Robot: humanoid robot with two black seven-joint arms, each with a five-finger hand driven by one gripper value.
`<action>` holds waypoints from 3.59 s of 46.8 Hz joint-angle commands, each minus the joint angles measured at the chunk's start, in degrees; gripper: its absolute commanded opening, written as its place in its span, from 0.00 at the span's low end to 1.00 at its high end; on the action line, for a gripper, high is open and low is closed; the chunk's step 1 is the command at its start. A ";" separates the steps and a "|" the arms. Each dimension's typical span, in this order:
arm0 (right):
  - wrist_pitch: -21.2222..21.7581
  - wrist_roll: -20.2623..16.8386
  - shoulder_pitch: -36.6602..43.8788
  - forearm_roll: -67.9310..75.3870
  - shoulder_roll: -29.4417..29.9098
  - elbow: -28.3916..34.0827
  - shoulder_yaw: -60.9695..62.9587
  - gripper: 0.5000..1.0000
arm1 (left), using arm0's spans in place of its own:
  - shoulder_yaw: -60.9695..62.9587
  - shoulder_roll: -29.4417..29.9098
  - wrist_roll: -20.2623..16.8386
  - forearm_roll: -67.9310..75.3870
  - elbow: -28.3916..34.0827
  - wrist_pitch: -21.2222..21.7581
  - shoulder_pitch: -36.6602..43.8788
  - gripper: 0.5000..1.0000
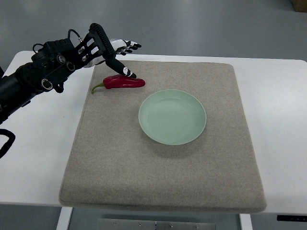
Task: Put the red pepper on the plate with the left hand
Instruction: 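Reach the left hand down over the red pepper's body, then close the left hand fingers around the red pepper and lift, then carry the pepper with the left hand over the green plate, then lower the pepper onto the plate and open the left hand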
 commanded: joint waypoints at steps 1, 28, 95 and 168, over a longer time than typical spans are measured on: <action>-0.01 -0.01 0.07 0.00 0.00 0.00 0.00 0.86 | 0.06 0.79 0.00 3.66 -1.22 0.01 -0.17 0.94; -0.01 -0.01 -0.02 0.00 0.00 0.00 0.00 0.86 | 1.38 0.53 -0.52 18.25 -1.13 0.01 0.44 0.79; -0.01 -0.01 -0.02 0.00 0.00 0.00 0.00 0.86 | 0.59 0.44 -0.70 16.94 -4.20 -0.51 0.01 0.00; -0.01 -0.01 0.07 0.00 0.00 0.00 0.00 0.86 | 1.20 -2.37 -1.40 16.50 -23.98 -0.25 2.11 0.56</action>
